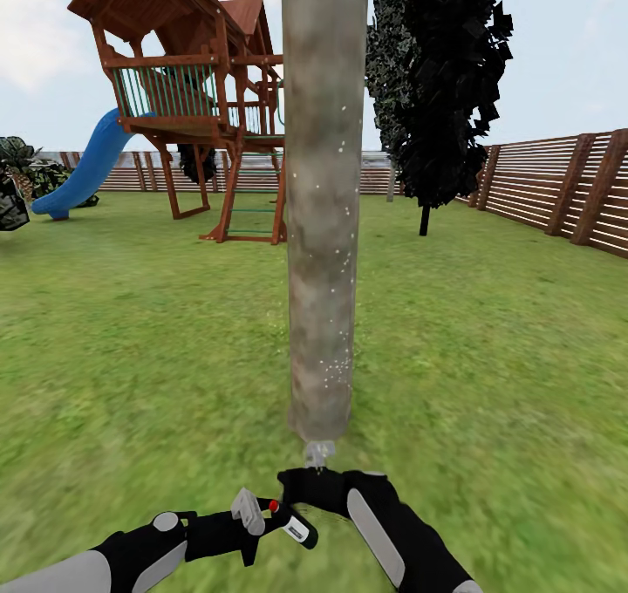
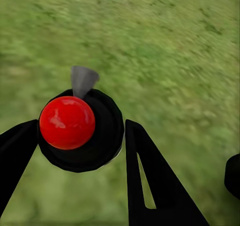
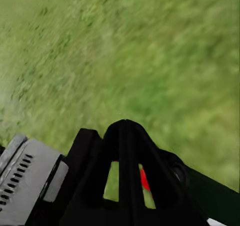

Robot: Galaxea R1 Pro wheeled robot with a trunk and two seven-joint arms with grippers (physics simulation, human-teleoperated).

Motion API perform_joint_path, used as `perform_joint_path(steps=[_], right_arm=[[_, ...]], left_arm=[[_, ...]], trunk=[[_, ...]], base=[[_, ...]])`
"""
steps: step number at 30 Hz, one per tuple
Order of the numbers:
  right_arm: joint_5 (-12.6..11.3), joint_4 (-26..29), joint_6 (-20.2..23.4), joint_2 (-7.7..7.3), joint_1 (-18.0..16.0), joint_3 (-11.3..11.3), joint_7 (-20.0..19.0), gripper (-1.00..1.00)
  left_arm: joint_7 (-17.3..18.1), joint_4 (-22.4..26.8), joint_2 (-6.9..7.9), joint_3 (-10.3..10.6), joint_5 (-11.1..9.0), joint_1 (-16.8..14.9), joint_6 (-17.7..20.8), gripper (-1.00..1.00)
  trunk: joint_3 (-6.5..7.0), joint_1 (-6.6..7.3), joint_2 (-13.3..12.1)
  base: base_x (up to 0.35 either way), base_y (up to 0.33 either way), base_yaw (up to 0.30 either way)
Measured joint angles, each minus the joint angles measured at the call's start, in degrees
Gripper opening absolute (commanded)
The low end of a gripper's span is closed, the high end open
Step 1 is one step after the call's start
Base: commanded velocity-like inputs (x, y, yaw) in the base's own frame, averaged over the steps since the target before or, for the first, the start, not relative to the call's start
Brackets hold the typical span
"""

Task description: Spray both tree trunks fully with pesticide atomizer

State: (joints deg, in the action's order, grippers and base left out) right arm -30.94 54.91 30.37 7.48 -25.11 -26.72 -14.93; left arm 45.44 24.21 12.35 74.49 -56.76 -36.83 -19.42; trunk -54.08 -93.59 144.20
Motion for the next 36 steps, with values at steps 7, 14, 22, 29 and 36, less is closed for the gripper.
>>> perform_joint_path(steps=[7,14,22,29,36], right_arm=[[0.1,15.1,6.2,-2.13,2.0,6.0,0.3,-1.0],[1.0,24.3,9.3,-6.95,3.8,20.8,3.6,-1.0],[2.0,30.8,8.6,-8.23,4.0,27.9,20.8,-1.0],[1.7,29.6,8.6,-8.18,4.8,27.3,21.5,-1.0],[1.7,29.6,8.6,-8.18,4.8,27.3,21.5,-1.0]], left_arm=[[0.0,0.0,0.0,-0.1,0.0,0.0,0.0,-1.0],[-0.6,0.0,0.05,-0.1,0.0,0.0,0.1,-1.0],[-0.9,-0.1,0.09,-0.1,0.0,0.0,0.1,-1.0],[-0.8,0.1,0.88,0.0,0.3,-0.2,0.5,-1.0],[-0.8,0.1,0.88,0.0,0.3,-0.2,0.5,-1.0]], trunk=[[0.0,0.0,0.0],[0.0,0.0,0.0],[0.0,0.0,0.0],[0.0,0.0,0.0],[0.0,0.0,0.0]], base=[[0.0,0.0,0.0],[0.0,0.0,0.0],[0.0,0.0,0.0],[0.0,0.0,0.0],[0.0,0.0,0.0]])
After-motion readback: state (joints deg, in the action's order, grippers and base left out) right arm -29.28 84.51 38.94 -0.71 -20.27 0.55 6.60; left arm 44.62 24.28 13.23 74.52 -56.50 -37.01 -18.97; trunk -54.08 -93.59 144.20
